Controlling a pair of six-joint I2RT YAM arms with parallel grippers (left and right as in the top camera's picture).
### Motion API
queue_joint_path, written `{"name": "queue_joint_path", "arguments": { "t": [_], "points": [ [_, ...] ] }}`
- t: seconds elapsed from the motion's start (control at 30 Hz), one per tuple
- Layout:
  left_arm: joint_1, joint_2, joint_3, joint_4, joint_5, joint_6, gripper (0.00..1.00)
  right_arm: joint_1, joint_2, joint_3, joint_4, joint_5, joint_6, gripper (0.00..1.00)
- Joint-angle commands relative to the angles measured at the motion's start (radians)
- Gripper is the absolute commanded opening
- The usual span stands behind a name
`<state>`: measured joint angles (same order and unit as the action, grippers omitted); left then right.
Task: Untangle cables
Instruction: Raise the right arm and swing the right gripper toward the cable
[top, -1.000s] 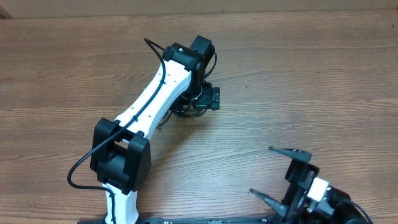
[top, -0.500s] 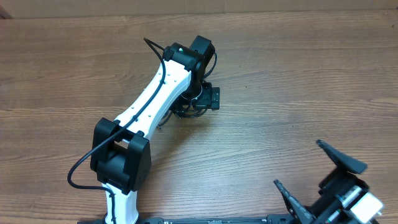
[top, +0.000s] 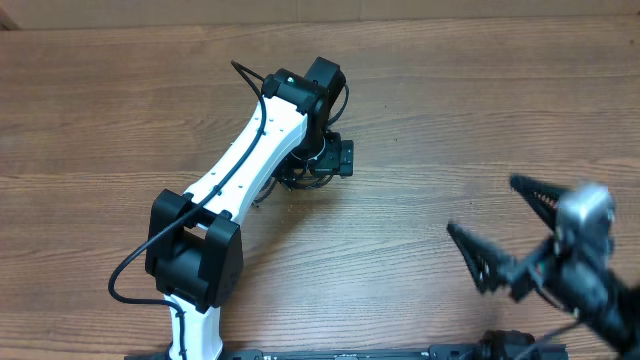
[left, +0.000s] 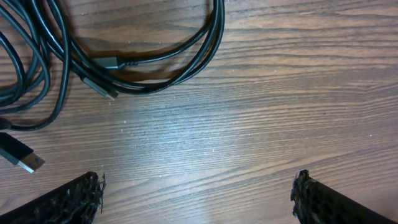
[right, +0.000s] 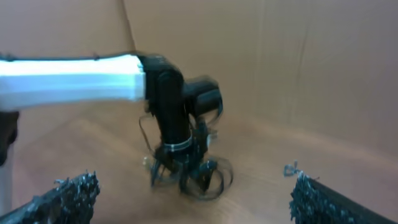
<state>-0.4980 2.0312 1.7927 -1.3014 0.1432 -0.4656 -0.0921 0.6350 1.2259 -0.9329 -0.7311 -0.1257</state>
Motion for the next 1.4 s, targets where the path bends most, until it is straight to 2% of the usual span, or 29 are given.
{"name": "queue_joint_path", "arguments": {
  "t": [0.0, 0.1, 0.2, 0.37, 0.57, 0.67, 0.8, 0.87, 0.9, 0.97, 1.13, 1.37],
  "points": [
    [-0.006, 0.004, 0.014, 0.001, 0.006, -0.010, 1.00, -0.006, 0.125, 0.118, -0.088, 0.006, -0.040, 1.00],
    [-0.006, 0.004, 0.015, 0.001, 0.006, -0.010, 0.99, -0.005, 0.222, 0.159, -0.163, -0.004, -0.016, 1.00],
    [-0.006, 0.004, 0.015, 0.001, 0.006, -0.010, 0.99, -0.005, 0.296, 0.159, -0.246, -0.110, 0.050, 1.00],
    [-0.006, 0.004, 0.015, 0.001, 0.006, -0.010, 1.00, -0.005, 0.397, 0.159, -0.374, -0.213, 0.050, 1.00],
    [-0.006, 0.004, 0.015, 0.002, 0.008, -0.011, 1.00, -0.005, 0.525, 0.159, -0.378, -0.213, 0.080, 1.00],
    [-0.006, 0.004, 0.015, 0.065, 0.009, -0.012, 0.99, -0.005, 0.592, 0.158, -0.383, -0.213, 0.130, 1.00],
    [-0.006, 0.004, 0.015, 0.108, 0.080, -0.054, 0.99, -0.005, 0.669, 0.154, -0.400, -0.213, 0.156, 1.00],
    [-0.006, 0.004, 0.015, 0.106, 0.135, -0.032, 1.00, -0.005, 0.702, 0.154, -0.411, -0.213, 0.156, 1.00],
    [-0.006, 0.004, 0.015, 0.105, 0.148, 0.001, 0.93, -0.005, 0.717, 0.154, -0.413, -0.213, 0.156, 1.00],
    [0.003, 0.002, 0.017, 0.093, 0.165, 0.040, 0.84, -0.005, 0.737, 0.154, -0.413, -0.212, 0.156, 1.00],
    [0.121, -0.022, 0.023, 0.027, 0.162, 0.010, 0.81, -0.003, 0.773, 0.154, -0.404, -0.146, 0.156, 1.00],
    [0.368, -0.031, 0.022, -0.067, 0.168, -0.003, 0.88, 0.050, 0.786, 0.148, -0.380, -0.056, 0.191, 1.00]
  ]
}}
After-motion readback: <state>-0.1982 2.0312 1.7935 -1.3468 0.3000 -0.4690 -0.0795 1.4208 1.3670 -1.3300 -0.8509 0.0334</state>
